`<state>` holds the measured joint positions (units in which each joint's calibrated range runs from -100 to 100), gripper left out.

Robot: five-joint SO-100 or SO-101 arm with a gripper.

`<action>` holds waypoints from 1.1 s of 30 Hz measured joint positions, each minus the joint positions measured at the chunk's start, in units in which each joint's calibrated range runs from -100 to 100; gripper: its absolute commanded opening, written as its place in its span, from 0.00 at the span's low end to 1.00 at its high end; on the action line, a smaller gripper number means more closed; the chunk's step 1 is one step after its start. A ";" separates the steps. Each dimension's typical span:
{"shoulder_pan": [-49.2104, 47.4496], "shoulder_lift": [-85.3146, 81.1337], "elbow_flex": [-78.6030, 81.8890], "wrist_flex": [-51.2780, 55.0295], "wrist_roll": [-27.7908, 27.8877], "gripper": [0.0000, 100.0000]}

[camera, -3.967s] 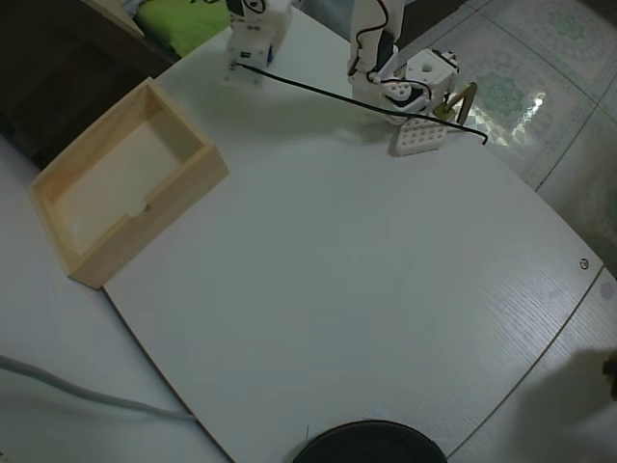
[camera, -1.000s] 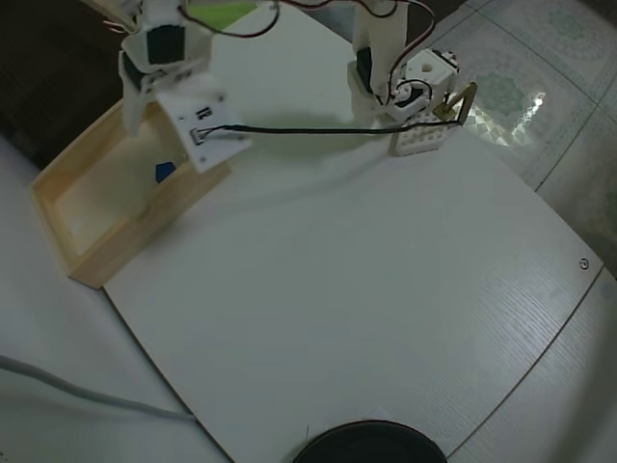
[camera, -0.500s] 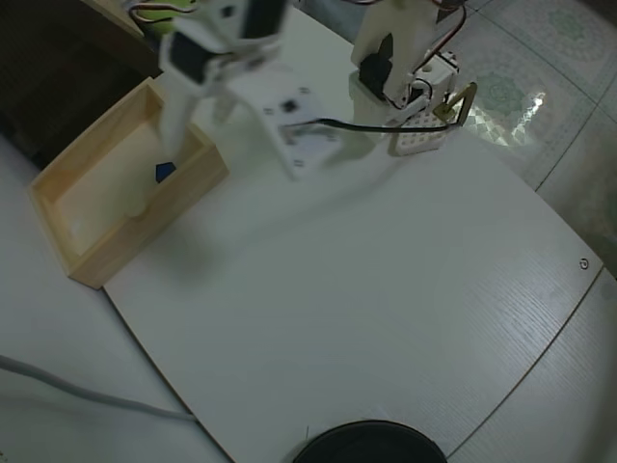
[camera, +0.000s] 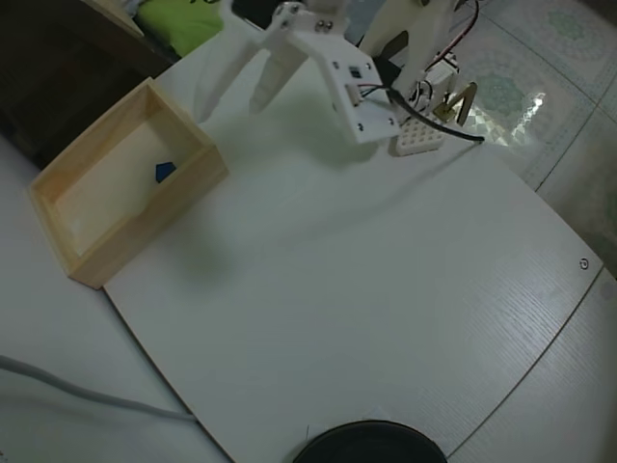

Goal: Pick up the small blue cube and put it into the box

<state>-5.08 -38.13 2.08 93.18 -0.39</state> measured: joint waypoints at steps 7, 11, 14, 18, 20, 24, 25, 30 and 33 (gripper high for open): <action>-0.29 -12.95 23.08 -10.66 0.00 0.23; -0.52 -20.82 35.75 -16.63 0.00 0.23; -0.52 -27.17 43.08 -22.09 0.11 0.23; -0.52 -35.97 50.59 -26.61 0.11 0.23; -0.52 -39.86 54.30 -28.06 0.11 0.23; -0.44 -46.13 60.90 -31.47 0.11 0.23; -0.44 -47.99 62.26 -32.07 0.11 0.23; -0.52 -53.41 68.78 -32.67 0.11 0.23; -0.52 -56.20 71.49 -32.84 0.11 0.23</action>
<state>-5.60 -94.33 73.57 60.34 -0.29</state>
